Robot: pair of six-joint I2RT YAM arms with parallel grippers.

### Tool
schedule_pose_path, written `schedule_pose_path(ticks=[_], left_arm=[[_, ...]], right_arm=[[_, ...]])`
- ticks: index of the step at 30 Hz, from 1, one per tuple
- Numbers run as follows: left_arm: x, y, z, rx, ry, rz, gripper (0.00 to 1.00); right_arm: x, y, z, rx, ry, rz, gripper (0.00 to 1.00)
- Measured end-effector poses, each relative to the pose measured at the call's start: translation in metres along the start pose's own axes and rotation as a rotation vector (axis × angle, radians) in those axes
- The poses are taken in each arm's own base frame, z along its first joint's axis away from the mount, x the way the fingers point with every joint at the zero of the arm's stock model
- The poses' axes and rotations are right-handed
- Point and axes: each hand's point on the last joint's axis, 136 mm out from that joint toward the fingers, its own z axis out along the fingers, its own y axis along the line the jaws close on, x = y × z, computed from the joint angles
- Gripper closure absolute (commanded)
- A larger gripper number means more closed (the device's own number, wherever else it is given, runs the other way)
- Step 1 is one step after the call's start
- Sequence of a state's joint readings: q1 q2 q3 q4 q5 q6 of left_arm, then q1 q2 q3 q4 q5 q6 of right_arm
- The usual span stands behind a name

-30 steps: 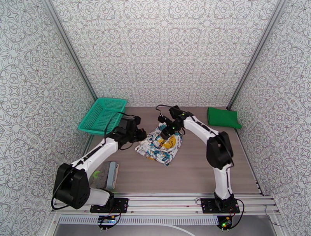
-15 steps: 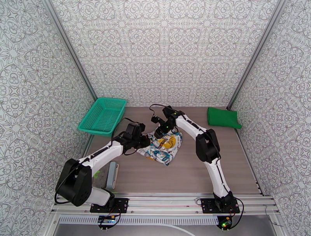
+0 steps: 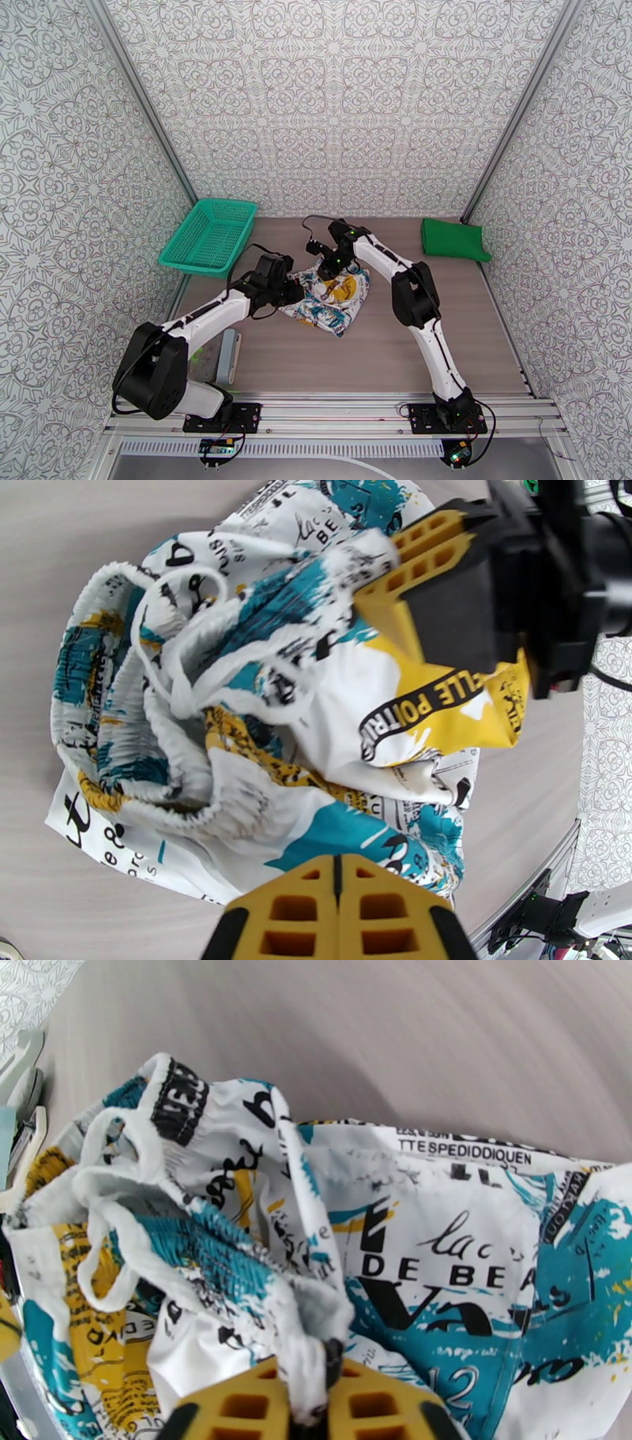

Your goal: Fold and stack the mixed laundry pile

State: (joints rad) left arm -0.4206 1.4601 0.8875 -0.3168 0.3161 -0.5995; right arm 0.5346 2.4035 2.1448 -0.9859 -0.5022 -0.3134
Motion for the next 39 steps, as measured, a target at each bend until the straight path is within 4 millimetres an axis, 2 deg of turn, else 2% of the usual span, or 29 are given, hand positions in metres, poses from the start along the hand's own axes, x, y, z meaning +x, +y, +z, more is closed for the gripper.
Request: schedule_pose_path(ticks=[7, 13, 14, 18, 19, 24, 29, 31, 34, 37, 39], left_arm=[[-0.003, -0.001, -0.004, 0.009, -0.016, 0.0, 1.0], [0.001, -0.009, -0.002, 0.031, -0.004, 0.018, 1.0], [0.003, -0.014, -0.002, 0.04, 0.002, 0.027, 1.0], [0.009, -0.043, -0.002, 0.091, 0.016, 0.09, 1.0], [0.011, -0.053, -0.002, 0.108, 0.021, 0.111, 1.0], [0.023, -0.099, 0.011, 0.177, 0.058, 0.21, 1.0], [0.032, -0.121, 0.038, 0.2, 0.109, 0.253, 1.0], [0.033, -0.123, 0.05, 0.196, 0.126, 0.26, 1.0], [0.037, -0.119, 0.06, 0.187, 0.142, 0.27, 1.0], [0.039, -0.117, 0.062, 0.182, 0.146, 0.275, 1.0], [0.041, -0.115, 0.064, 0.183, 0.146, 0.278, 1.0]], right_arm=[[-0.008, -0.002, -0.039, 0.036, -0.04, -0.013, 0.91], [-0.007, -0.016, -0.047, 0.048, -0.043, -0.009, 0.88], [-0.008, -0.019, -0.047, 0.049, -0.043, -0.008, 0.85], [-0.011, -0.035, -0.035, 0.051, -0.044, -0.016, 0.47], [-0.009, -0.04, -0.031, 0.051, -0.042, -0.013, 0.41], [-0.003, -0.058, -0.021, 0.057, -0.036, 0.018, 0.29], [-0.009, -0.063, -0.037, 0.076, -0.071, 0.017, 0.21], [-0.002, -0.058, -0.046, 0.081, -0.074, 0.004, 0.2], [0.021, -0.043, -0.072, 0.087, -0.066, -0.025, 0.19], [0.043, -0.034, -0.092, 0.097, -0.067, -0.061, 0.19], [0.057, -0.029, -0.098, 0.093, -0.069, -0.086, 0.19]])
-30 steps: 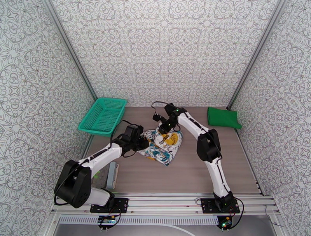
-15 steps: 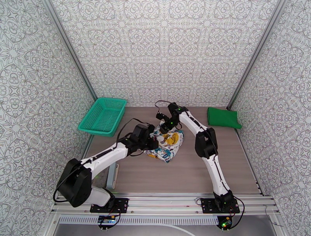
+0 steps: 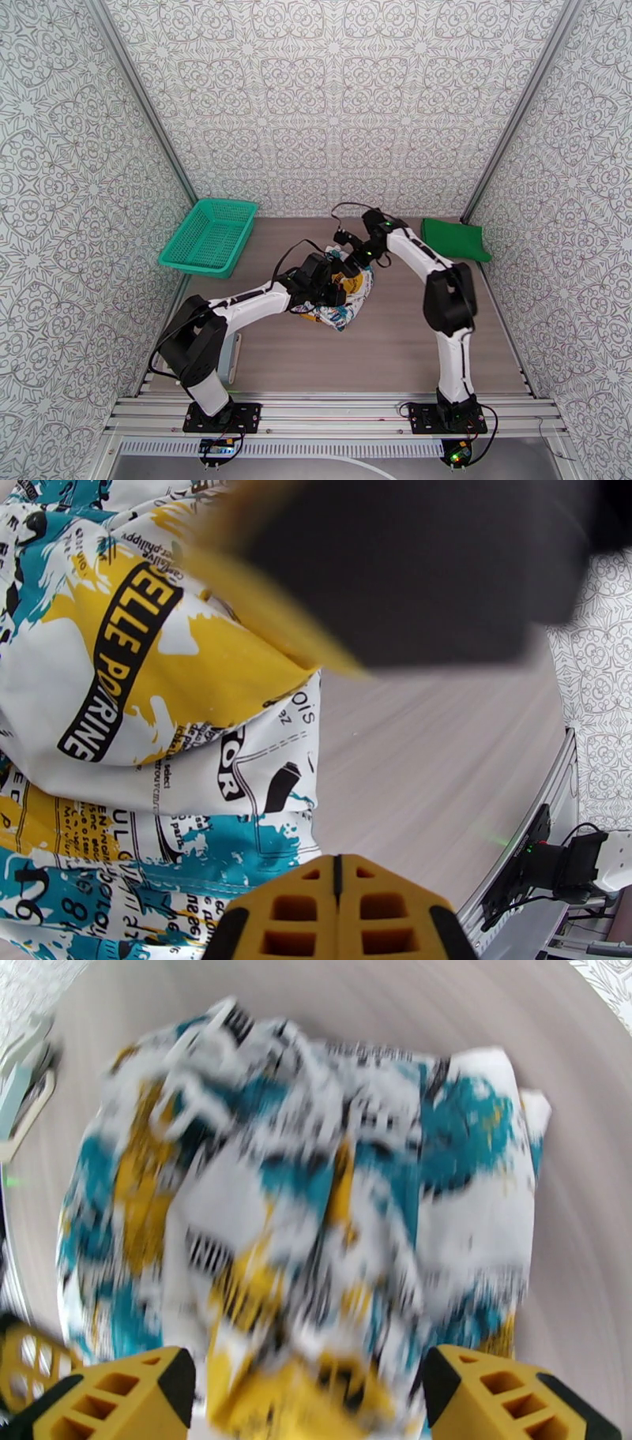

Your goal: Fold and stack the mixed laundry pile

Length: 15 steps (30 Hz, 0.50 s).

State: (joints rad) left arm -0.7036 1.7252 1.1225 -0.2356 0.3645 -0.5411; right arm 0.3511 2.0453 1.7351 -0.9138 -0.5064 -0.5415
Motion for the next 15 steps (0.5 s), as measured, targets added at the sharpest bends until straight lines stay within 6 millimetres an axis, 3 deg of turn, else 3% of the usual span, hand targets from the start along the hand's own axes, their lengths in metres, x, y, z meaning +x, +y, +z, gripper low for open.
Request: schedule_pose_path(ticks=[6, 9, 15], left_arm=[[0.022, 0.017, 0.006, -0.028, 0.041, -0.018, 1.0], [0.031, 0.023, 0.009, -0.039, 0.058, -0.027, 1.0], [0.038, 0.029, 0.011, -0.046, 0.063, -0.034, 1.0]], right_arm=[[0.03, 0.018, 0.001, -0.022, -0.01, -0.084, 0.21], [0.03, 0.016, 0.005, -0.007, -0.012, -0.153, 0.24], [0.026, 0.001, 0.014, 0.044, -0.017, -0.282, 0.41]])
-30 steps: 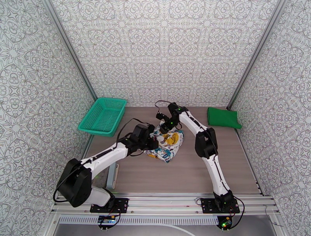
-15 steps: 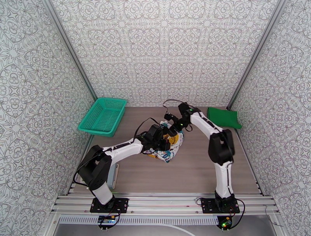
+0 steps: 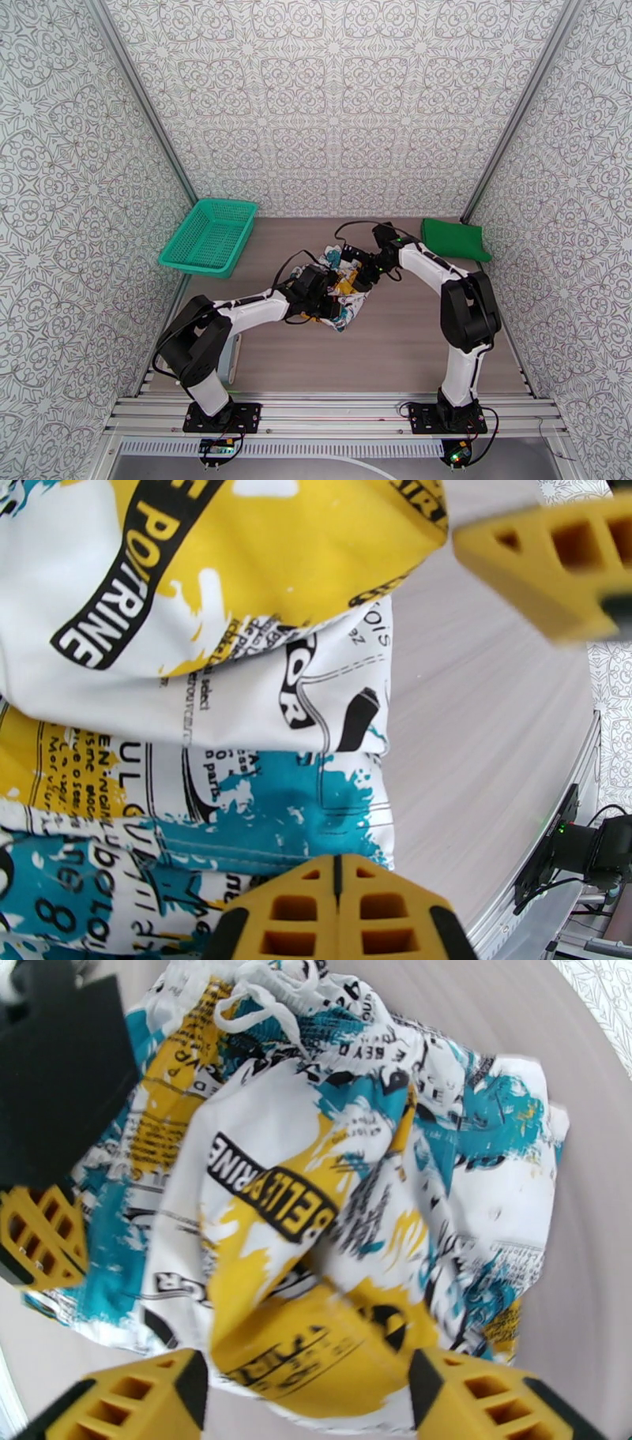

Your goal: Fold and stack the mixed laundry pile

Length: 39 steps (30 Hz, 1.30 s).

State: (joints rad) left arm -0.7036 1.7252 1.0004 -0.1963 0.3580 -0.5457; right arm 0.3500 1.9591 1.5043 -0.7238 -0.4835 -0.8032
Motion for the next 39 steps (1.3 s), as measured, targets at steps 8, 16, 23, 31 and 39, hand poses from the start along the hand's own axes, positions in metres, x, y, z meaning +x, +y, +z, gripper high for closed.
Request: schedule_pose_path(ticks=[8, 16, 23, 31, 39], left_arm=[[0.018, 0.014, 0.0, -0.028, 0.014, -0.021, 1.0], [0.039, 0.021, 0.001, -0.034, 0.025, -0.054, 1.0], [0.056, 0.024, 0.013, -0.036, 0.044, -0.074, 1.0], [0.058, 0.026, 0.019, -0.033, 0.039, -0.089, 1.0], [0.054, 0.024, 0.016, -0.031, 0.023, -0.087, 1.0]], right_arm=[[0.017, -0.009, 0.025, 0.008, 0.068, -0.082, 0.83], [-0.003, -0.036, 0.017, 0.045, 0.043, -0.071, 0.85], [0.002, -0.06, 0.019, -0.002, 0.04, 0.036, 0.72], [0.031, -0.071, 0.033, -0.026, 0.088, 0.17, 0.45], [0.047, -0.088, 0.011, 0.068, 0.07, 0.29, 0.24]])
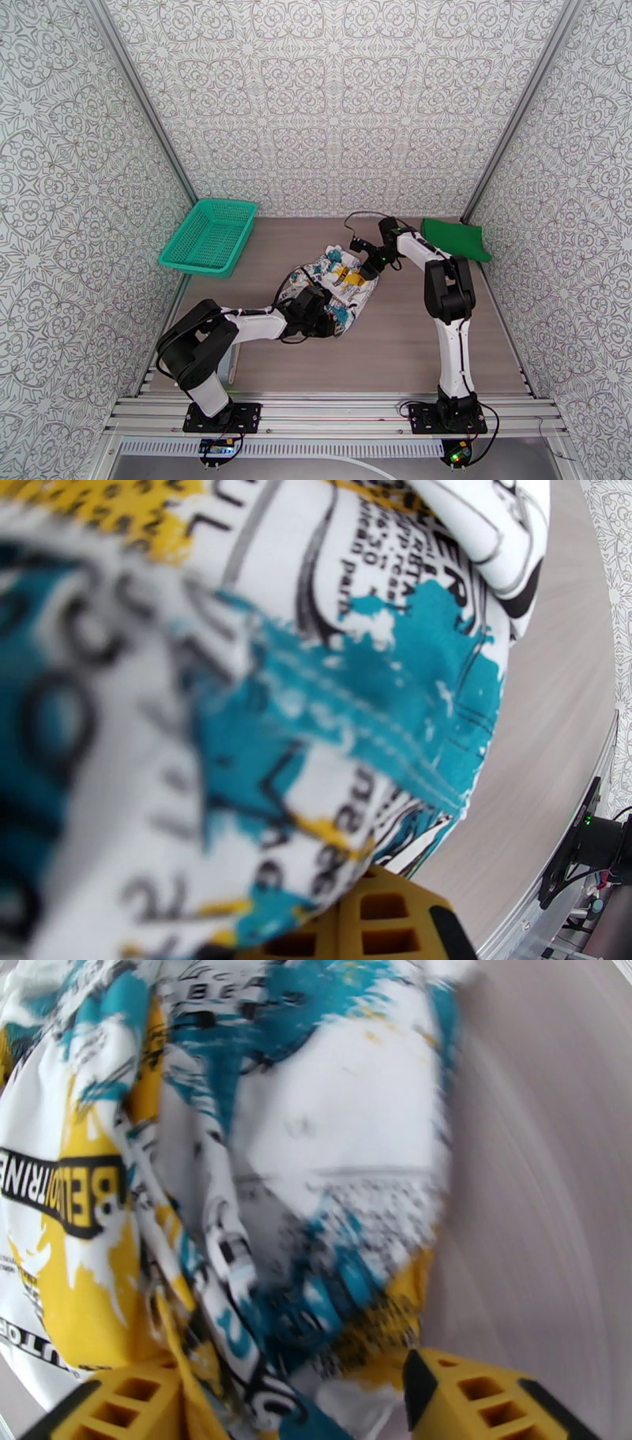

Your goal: Fold and stack the mixed laundry pile

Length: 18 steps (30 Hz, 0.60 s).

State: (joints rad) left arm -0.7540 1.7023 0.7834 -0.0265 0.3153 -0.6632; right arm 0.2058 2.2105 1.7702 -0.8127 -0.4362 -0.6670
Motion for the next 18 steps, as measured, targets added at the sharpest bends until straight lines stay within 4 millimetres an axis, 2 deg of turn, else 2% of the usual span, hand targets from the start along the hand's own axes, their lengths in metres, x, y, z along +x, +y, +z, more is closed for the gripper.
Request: schedule_pose_path(ticks=[4, 8, 11, 13, 14, 15, 18], left_arm=[[-0.018, -0.014, -0.011, -0.002, -0.034, 0.028, 0.89], [-0.056, -0.044, -0.031, 0.017, -0.121, 0.102, 0.82], [-0.08, -0.06, -0.047, 0.0, -0.174, 0.172, 0.71], [-0.09, -0.068, -0.055, -0.02, -0.193, 0.25, 0.62], [-0.093, -0.07, -0.058, -0.034, -0.198, 0.292, 0.59], [-0.096, -0.074, -0.061, -0.052, -0.201, 0.342, 0.56], [-0.104, -0.086, -0.059, -0.127, -0.188, 0.494, 0.46]], right_arm=[[-0.021, -0.003, -0.048, 0.094, -0.122, 0.058, 0.23], [-0.057, 0.006, -0.112, 0.201, -0.333, 0.138, 0.22], [-0.065, 0.017, -0.142, 0.226, -0.459, 0.245, 0.23], [-0.063, 0.02, -0.152, 0.21, -0.52, 0.372, 0.22], [-0.06, 0.02, -0.152, 0.194, -0.531, 0.423, 0.26], [-0.056, 0.02, -0.151, 0.169, -0.54, 0.484, 0.26], [-0.034, 0.011, -0.143, 0.083, -0.572, 0.704, 0.15]])
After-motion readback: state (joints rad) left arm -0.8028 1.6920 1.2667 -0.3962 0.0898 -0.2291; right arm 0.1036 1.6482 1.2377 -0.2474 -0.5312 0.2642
